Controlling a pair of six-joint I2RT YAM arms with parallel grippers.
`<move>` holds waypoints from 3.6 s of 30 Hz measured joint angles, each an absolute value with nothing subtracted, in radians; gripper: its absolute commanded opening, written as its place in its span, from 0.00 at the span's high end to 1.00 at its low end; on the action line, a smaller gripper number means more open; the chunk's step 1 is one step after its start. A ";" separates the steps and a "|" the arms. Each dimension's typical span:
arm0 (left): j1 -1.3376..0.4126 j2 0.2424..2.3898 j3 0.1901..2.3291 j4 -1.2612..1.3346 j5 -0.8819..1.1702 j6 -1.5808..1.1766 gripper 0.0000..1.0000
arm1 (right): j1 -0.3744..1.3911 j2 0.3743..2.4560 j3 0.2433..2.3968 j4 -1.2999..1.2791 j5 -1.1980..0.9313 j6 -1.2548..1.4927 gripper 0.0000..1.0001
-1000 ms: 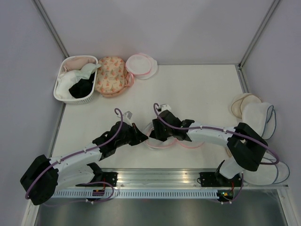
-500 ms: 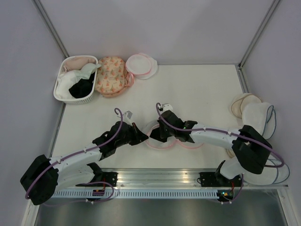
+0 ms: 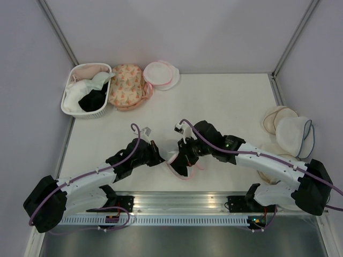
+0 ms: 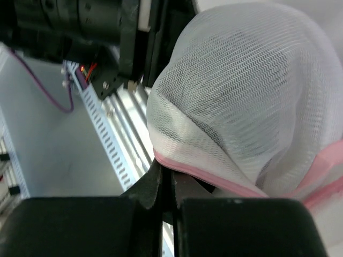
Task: Unzip the laundry bag and remove the bra
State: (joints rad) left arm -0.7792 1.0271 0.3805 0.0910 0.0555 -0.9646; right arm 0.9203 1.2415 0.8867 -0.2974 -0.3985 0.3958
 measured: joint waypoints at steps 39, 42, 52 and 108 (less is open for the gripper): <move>-0.772 0.905 0.388 0.040 0.035 -0.958 0.32 | 1.056 0.882 0.942 -0.163 0.027 0.396 1.00; -0.771 0.836 0.388 0.043 0.030 -0.947 0.10 | 1.053 0.901 1.002 -0.204 0.112 0.393 0.99; -0.770 0.493 0.387 0.178 0.070 -0.770 0.00 | 1.051 0.949 1.040 -0.274 0.132 0.393 1.00; -0.040 1.662 1.366 -0.022 -0.051 -0.417 0.98 | 1.037 0.833 0.982 -0.594 0.347 0.465 0.02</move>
